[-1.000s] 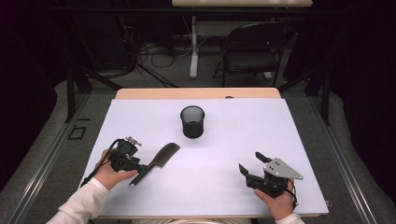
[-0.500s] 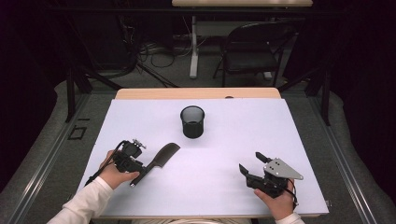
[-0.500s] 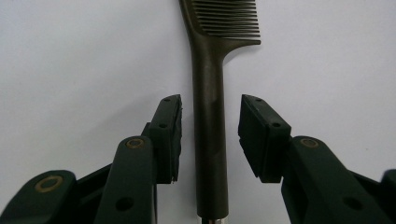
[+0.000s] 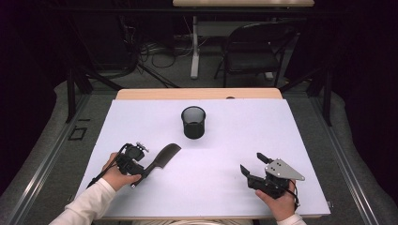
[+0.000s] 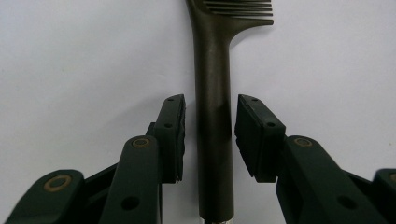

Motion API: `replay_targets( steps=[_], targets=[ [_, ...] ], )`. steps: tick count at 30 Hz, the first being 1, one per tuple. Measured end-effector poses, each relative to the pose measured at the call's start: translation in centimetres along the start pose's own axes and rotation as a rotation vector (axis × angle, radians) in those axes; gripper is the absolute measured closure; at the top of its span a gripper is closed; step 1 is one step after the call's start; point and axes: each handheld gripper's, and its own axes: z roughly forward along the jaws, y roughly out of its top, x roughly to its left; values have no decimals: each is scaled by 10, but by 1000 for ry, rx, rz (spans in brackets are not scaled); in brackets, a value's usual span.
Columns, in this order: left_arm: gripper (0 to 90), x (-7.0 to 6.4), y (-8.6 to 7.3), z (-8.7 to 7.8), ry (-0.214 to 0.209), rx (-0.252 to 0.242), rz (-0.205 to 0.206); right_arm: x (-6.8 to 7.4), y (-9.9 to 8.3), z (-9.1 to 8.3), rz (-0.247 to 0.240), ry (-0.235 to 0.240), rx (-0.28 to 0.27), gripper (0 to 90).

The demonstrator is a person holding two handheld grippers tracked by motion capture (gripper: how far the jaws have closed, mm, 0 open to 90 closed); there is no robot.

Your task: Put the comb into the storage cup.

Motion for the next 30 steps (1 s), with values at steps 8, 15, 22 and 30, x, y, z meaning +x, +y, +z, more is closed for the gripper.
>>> replay_targets(
  steps=[8,15,22,30],
  targets=[
    [642,1,-1,3,-6,2,-9,0,0,0,-2,-1,2,253],
    [660,-1,-1,6,-4,15,-8,0,0,0,-4,3,9,253],
    [688,-1,-1,7,1,13,-14,0,0,0,-2,2,4,253],
    [714,-2,-2,7,8,10,-9,-1,0,0,-3,4,12,253]
  ],
)
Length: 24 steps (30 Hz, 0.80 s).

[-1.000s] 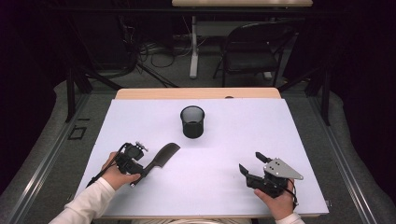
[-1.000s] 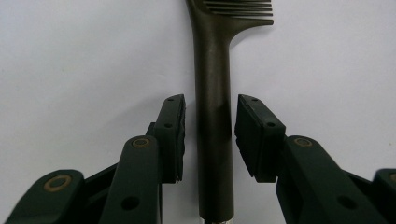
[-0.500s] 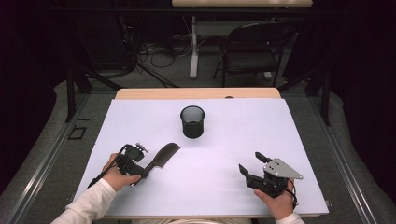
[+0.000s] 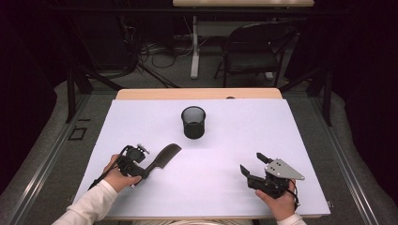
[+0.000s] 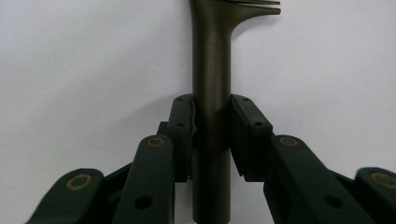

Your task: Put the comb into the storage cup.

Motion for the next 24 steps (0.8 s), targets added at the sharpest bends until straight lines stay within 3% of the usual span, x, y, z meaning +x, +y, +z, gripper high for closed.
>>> replay_targets(
  steps=[6,24],
  targets=[
    [720,-1,0,0,13,3,4,0,0,0,1,-2,-3,253],
    [724,0,-2,0,0,-16,-30,-1,0,0,10,-6,-4,253]
  ],
)
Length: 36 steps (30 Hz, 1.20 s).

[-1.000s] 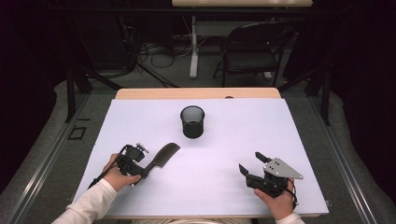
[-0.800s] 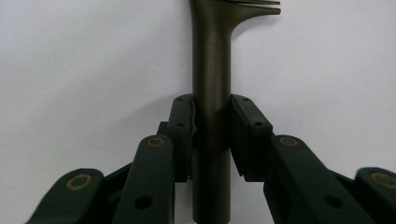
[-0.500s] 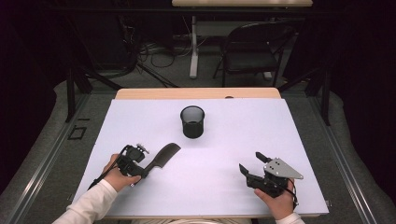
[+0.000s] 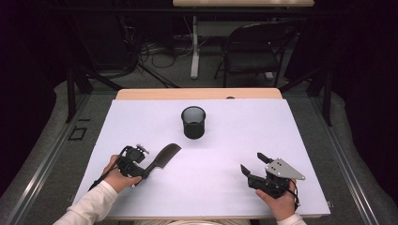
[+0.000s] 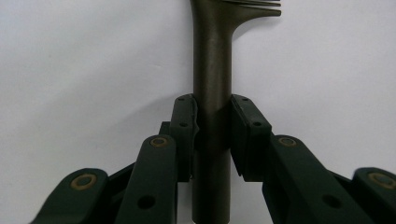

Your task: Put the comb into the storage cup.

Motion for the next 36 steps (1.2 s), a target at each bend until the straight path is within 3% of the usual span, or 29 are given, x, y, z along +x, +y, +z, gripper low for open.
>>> replay_targets(
  steps=[10,19,25,36],
  targets=[
    [725,4,-2,0,-26,-22,-17,-1,-1,1,6,-1,4,253],
    [725,6,-3,-4,-56,-61,-58,-2,-1,1,11,-3,6,253],
    [725,9,-3,-9,-51,-106,-78,-3,-2,2,17,-2,12,253],
    [726,9,-1,-25,-62,-268,-122,-4,-4,2,29,-9,5,251]
  ],
)
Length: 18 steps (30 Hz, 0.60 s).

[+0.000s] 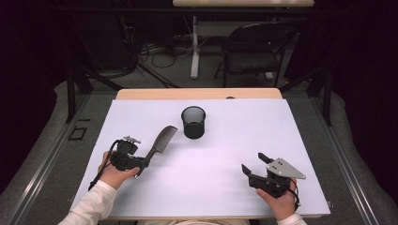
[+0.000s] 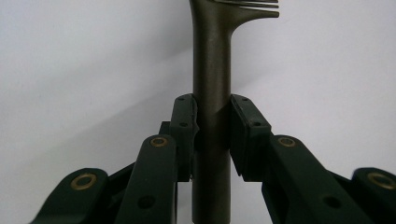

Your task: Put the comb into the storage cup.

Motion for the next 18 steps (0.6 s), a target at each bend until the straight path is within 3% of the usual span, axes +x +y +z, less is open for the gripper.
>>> replay_targets(
  steps=[4,10,17,18],
  targets=[
    [725,-4,0,-1,-1,-42,2,-1,0,0,12,-1,-12,250],
    [726,-7,2,1,-40,-119,-10,0,1,2,1,-2,-18,250],
    [726,-11,4,-3,-61,-186,1,-3,2,2,11,-10,-24,259],
    [726,-14,5,-4,-58,-213,16,-4,2,4,8,-12,-25,267]
  ],
)
